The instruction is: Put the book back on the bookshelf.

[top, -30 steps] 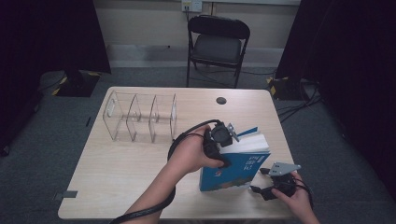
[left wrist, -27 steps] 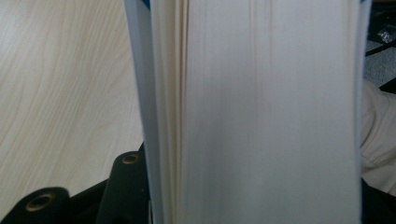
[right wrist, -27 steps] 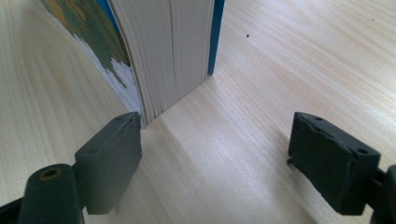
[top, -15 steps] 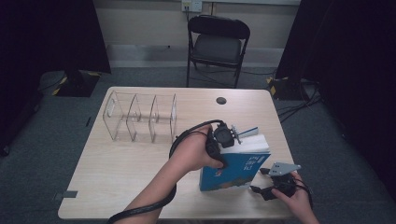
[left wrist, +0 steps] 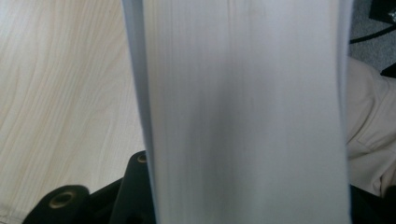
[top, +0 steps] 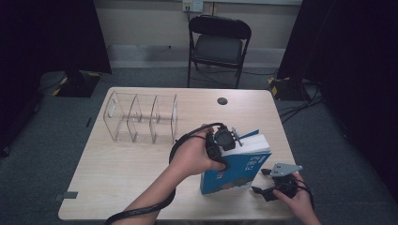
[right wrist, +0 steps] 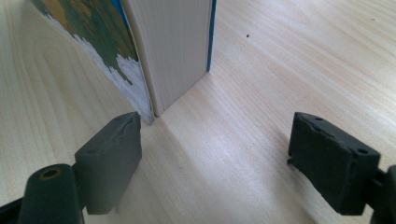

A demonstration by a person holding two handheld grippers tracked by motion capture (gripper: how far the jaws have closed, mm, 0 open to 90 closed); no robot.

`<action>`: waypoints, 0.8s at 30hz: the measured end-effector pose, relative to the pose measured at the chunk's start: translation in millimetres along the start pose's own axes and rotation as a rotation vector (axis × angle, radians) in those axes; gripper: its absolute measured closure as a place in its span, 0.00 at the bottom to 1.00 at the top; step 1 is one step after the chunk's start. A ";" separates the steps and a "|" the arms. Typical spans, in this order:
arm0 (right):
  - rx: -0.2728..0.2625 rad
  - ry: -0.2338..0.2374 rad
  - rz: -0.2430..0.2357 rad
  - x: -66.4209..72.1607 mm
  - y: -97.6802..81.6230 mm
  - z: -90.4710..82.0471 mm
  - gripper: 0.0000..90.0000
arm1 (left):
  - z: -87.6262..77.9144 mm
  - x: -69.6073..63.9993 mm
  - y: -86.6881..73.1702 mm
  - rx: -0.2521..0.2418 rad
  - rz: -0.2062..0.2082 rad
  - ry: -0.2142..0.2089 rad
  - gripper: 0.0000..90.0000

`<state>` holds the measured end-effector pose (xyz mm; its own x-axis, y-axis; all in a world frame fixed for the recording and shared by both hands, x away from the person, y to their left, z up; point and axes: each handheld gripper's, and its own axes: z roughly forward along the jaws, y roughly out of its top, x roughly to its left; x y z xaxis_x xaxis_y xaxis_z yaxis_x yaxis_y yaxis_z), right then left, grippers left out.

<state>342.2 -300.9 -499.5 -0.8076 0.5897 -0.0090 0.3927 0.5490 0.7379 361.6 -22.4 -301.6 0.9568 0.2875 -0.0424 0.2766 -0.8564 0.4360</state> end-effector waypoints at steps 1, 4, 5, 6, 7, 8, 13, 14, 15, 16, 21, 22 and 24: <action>0.000 0.000 0.001 0.0 0.0 0.0 0.19 | 0.0 -0.8 -0.5 -0.004 -0.003 0.006 0.68; 0.000 0.001 0.001 0.0 0.0 0.0 0.19 | -0.5 -1.1 -1.3 -0.012 -0.020 0.015 0.68; 0.000 0.001 0.000 0.0 0.0 0.0 0.19 | -0.5 -1.3 -1.7 -0.016 -0.036 0.021 0.68; 0.000 0.001 0.000 -0.1 0.0 0.0 0.19 | -0.9 -1.2 -1.9 -0.014 -0.037 0.021 0.69; 0.000 0.001 0.000 0.0 0.0 0.0 0.19 | -1.1 -0.4 -2.1 -0.016 -0.044 0.023 0.69; 0.000 0.001 0.000 -0.1 0.0 0.0 0.19 | -1.4 0.3 -2.3 -0.015 -0.042 0.024 0.69; 0.000 0.001 0.000 0.0 0.0 0.0 0.19 | -3.5 2.2 -4.5 -0.022 -0.090 0.004 0.69; 0.000 0.000 0.000 0.0 0.1 0.0 0.19 | -4.8 2.7 -4.8 -0.018 -0.082 0.007 0.69; 0.000 0.000 0.000 -0.1 0.0 0.0 0.19 | -5.4 3.0 -5.1 -0.020 -0.085 0.008 0.69; 0.000 0.000 0.000 0.0 0.0 0.0 0.19 | -6.0 4.0 -5.6 -0.020 -0.095 0.008 0.69; 0.000 0.001 0.000 0.0 0.0 0.0 0.19 | -10.1 6.6 -8.0 -0.040 -0.130 0.016 0.69; 0.000 0.000 0.000 0.0 0.0 0.0 0.19 | -10.3 8.0 -8.8 -0.044 -0.136 0.012 0.69; 0.000 0.001 0.000 -0.1 0.1 0.0 0.19 | -10.5 8.5 -9.6 -0.040 -0.140 0.020 0.69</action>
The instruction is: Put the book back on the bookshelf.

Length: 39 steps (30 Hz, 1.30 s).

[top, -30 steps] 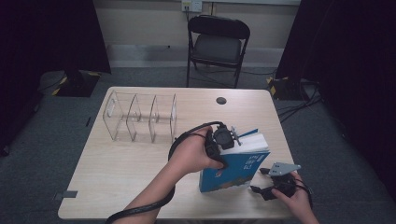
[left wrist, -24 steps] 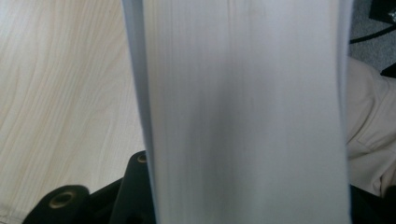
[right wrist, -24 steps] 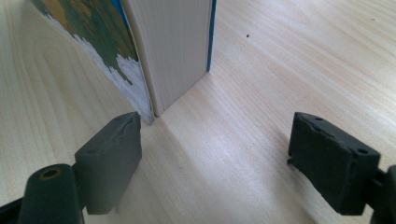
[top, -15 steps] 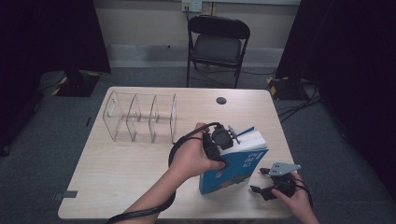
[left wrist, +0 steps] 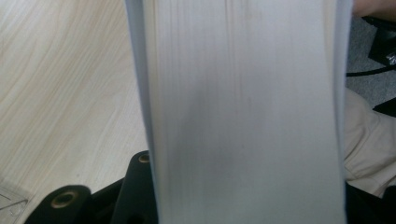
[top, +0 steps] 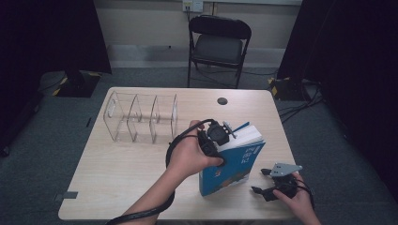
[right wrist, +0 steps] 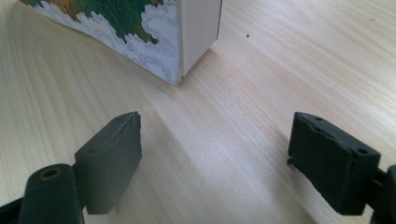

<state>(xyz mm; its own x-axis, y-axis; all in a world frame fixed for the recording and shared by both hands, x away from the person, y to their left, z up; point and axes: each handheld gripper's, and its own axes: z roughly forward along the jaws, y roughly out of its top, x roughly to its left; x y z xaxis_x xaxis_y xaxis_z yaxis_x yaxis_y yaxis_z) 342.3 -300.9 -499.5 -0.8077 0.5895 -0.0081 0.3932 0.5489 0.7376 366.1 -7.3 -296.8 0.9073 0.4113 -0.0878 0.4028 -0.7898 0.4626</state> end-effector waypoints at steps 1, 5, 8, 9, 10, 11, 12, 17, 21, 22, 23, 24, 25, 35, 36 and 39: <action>0.000 0.000 0.000 0.0 0.0 0.0 0.19 | 0.3 1.0 -0.3 0.002 -0.004 0.000 0.69; 0.000 -0.001 -0.001 0.0 0.0 0.0 0.19 | 3.5 2.8 -2.9 0.002 -0.015 0.019 0.69; 0.000 0.000 0.000 0.0 0.0 0.0 0.19 | 1.5 4.8 -4.2 -0.010 -0.030 0.020 0.69; 0.000 0.000 0.000 0.0 0.0 0.0 0.19 | 0.8 5.1 -5.1 -0.019 -0.043 0.021 0.69; 0.000 0.000 0.000 0.0 -0.1 0.0 0.19 | -0.4 4.9 -5.2 -0.016 -0.035 0.025 0.69; 0.000 0.000 0.000 -0.1 0.0 0.0 0.19 | -1.9 5.9 -5.8 -0.020 -0.038 0.020 0.69; 0.000 0.000 -0.001 0.0 -0.1 0.0 0.19 | -4.0 6.8 -6.0 -0.019 -0.043 0.021 0.69; 0.000 0.000 0.000 0.0 0.0 0.0 0.19 | -15.5 12.7 -11.8 -0.041 -0.076 0.029 0.69; 0.000 0.000 0.000 0.0 0.0 0.0 0.19 | -23.8 17.2 -16.6 -0.032 -0.093 0.056 0.69; 0.000 0.000 0.000 0.0 0.0 0.0 0.19 | -25.1 18.4 -18.1 -0.030 -0.104 0.063 0.69; 0.000 0.000 0.000 0.0 0.0 0.0 0.19 | -26.9 20.5 -20.2 -0.022 -0.099 0.063 0.69; 0.000 0.000 0.000 0.0 0.0 0.0 0.19 | -28.0 21.1 -22.0 -0.028 -0.110 0.066 0.69; 0.000 0.000 0.000 0.0 0.0 0.0 0.19 | -28.8 21.8 -23.3 -0.028 -0.116 0.069 0.69; 0.000 0.000 0.000 0.0 0.0 0.0 0.19 | -38.7 30.1 -35.4 -0.043 -0.164 0.078 0.69; 0.000 0.000 0.000 0.0 0.0 0.0 0.19 | -39.5 30.2 -36.1 -0.044 -0.170 0.077 0.69; 0.000 0.000 0.001 0.0 0.0 0.0 0.19 | -43.3 32.6 -38.5 -0.039 -0.173 0.084 0.69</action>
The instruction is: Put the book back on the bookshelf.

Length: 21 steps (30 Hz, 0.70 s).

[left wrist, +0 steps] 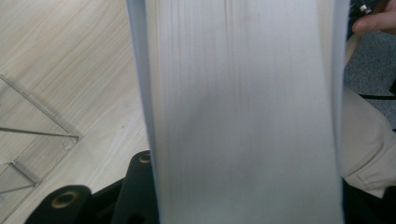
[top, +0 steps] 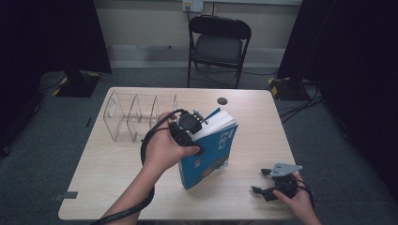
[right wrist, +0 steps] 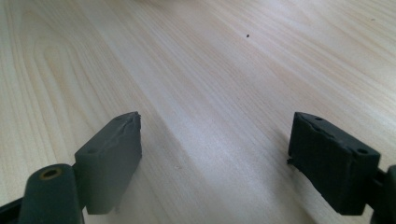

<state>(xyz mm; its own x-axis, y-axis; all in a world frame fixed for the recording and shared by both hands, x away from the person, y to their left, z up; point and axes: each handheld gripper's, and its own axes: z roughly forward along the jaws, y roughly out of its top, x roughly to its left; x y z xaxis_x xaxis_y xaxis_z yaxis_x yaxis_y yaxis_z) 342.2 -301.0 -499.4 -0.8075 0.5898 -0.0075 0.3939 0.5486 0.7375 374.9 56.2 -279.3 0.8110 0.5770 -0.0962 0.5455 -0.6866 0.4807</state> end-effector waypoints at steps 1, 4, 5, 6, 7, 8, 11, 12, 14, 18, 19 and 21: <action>0.000 0.000 0.000 0.0 0.0 0.0 0.19 | -1.2 1.3 -0.9 -0.001 -0.008 -0.003 0.69; -0.001 -0.001 -0.001 0.0 0.0 0.0 0.19 | -3.8 3.5 -2.7 0.003 -0.011 0.006 0.69; 0.000 0.000 0.000 0.0 0.0 -0.1 0.19 | -4.3 4.2 -3.3 0.001 -0.015 0.006 0.69; -0.001 0.000 -0.001 0.0 0.0 0.0 0.19 | -4.3 4.8 -4.3 -0.005 -0.027 0.003 0.69; 0.000 0.000 0.000 0.0 0.0 -0.1 0.19 | -5.2 5.9 -5.0 -0.002 -0.025 0.006 0.69; 0.000 0.000 0.000 0.0 0.0 -0.1 0.19 | -6.2 7.2 -6.3 -0.002 -0.027 0.009 0.69; -0.001 -0.001 -0.001 0.0 0.0 0.0 0.19 | -7.9 10.1 -9.3 -0.009 -0.045 0.011 0.69; 0.000 0.000 0.000 0.0 0.0 -0.1 0.19 | -8.6 11.6 -10.2 -0.008 -0.044 0.012 0.69; 0.000 0.000 0.000 0.0 0.0 -0.1 0.19 | -10.1 13.2 -12.5 -0.009 -0.058 0.014 0.69; 0.000 0.000 0.000 0.0 0.0 0.0 0.19 | -14.2 17.5 -16.8 -0.003 -0.075 0.022 0.69; -0.001 -0.001 -0.001 -0.1 0.0 0.0 0.19 | -14.8 18.4 -17.2 -0.003 -0.073 0.024 0.69; 0.000 0.000 0.000 0.0 0.0 -0.1 0.19 | -16.1 20.8 -19.1 -0.003 -0.083 0.027 0.69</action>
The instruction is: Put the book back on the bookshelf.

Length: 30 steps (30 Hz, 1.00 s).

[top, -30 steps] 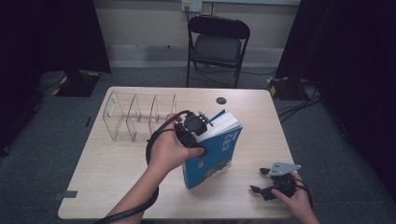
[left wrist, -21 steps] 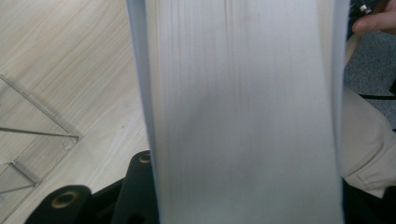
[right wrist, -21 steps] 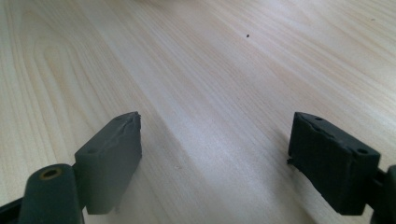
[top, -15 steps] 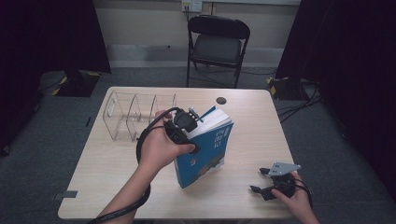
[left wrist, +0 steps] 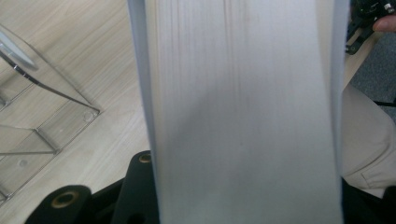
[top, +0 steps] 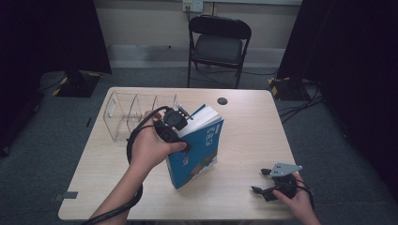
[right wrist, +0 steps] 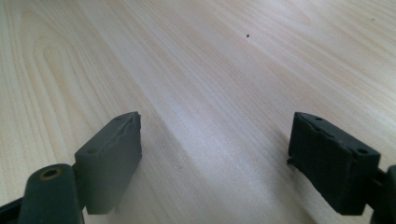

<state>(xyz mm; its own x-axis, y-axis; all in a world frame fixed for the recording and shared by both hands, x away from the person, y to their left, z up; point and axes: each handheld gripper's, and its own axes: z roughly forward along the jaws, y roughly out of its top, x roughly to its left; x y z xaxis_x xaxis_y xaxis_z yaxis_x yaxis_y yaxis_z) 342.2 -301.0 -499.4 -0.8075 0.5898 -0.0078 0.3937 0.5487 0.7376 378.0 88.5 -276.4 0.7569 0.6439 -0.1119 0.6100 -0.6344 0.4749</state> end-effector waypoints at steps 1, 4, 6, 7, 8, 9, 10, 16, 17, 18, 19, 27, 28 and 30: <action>0.000 0.000 0.000 0.0 0.0 0.0 0.19 | -1.2 1.4 -0.3 0.004 0.003 0.003 0.69; 0.000 0.000 -0.001 0.0 -0.1 0.1 0.19 | -2.9 3.4 -1.2 0.002 -0.005 0.013 0.69; -0.001 0.000 -0.001 0.0 0.0 0.1 0.19 | -4.4 6.6 -1.9 -0.001 -0.007 0.016 0.69; 0.000 0.000 -0.001 0.0 -0.1 0.1 0.19 | -5.1 7.6 -2.5 -0.001 -0.010 0.019 0.69; -0.001 0.000 -0.001 -0.1 0.0 0.1 0.19 | -6.1 8.7 -3.0 -0.001 -0.016 0.020 0.69; 0.000 0.000 0.000 0.0 -0.1 0.1 0.19 | -6.7 9.4 -3.5 -0.001 -0.017 0.026 0.69; -0.001 0.000 -0.001 0.0 -0.1 0.1 0.19 | -7.5 10.6 -3.9 0.000 -0.019 0.027 0.69; 0.000 0.000 0.000 0.0 0.0 0.1 0.19 | -14.1 16.6 -8.8 -0.007 -0.044 0.042 0.69; 0.000 0.000 0.000 0.0 0.0 0.1 0.19 | -15.1 17.2 -9.7 -0.008 -0.055 0.040 0.69; 0.000 0.000 -0.001 -0.1 0.0 0.1 0.19 | -16.6 18.5 -10.6 -0.005 -0.053 0.047 0.69; 0.000 0.000 -0.001 0.0 -0.1 0.1 0.19 | -17.0 19.1 -11.5 -0.008 -0.051 0.050 0.69; 0.000 0.000 0.000 0.0 0.0 0.1 0.19 | -22.1 26.8 -18.4 -0.008 -0.083 0.056 0.69; 0.000 0.000 0.000 -0.1 0.0 0.1 0.19 | -22.5 27.4 -18.9 -0.005 -0.084 0.059 0.69; 0.000 0.000 0.000 0.0 -0.1 0.1 0.19 | -22.7 29.1 -20.1 -0.005 -0.093 0.060 0.69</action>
<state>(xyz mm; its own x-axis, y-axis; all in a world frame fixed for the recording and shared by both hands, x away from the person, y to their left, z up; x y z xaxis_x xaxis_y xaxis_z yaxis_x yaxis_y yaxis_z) 342.2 -301.0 -499.5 -0.8076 0.5897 -0.0080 0.3934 0.5487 0.7377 382.4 129.7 -269.4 0.6818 0.7243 -0.1031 0.6754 -0.5689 0.4693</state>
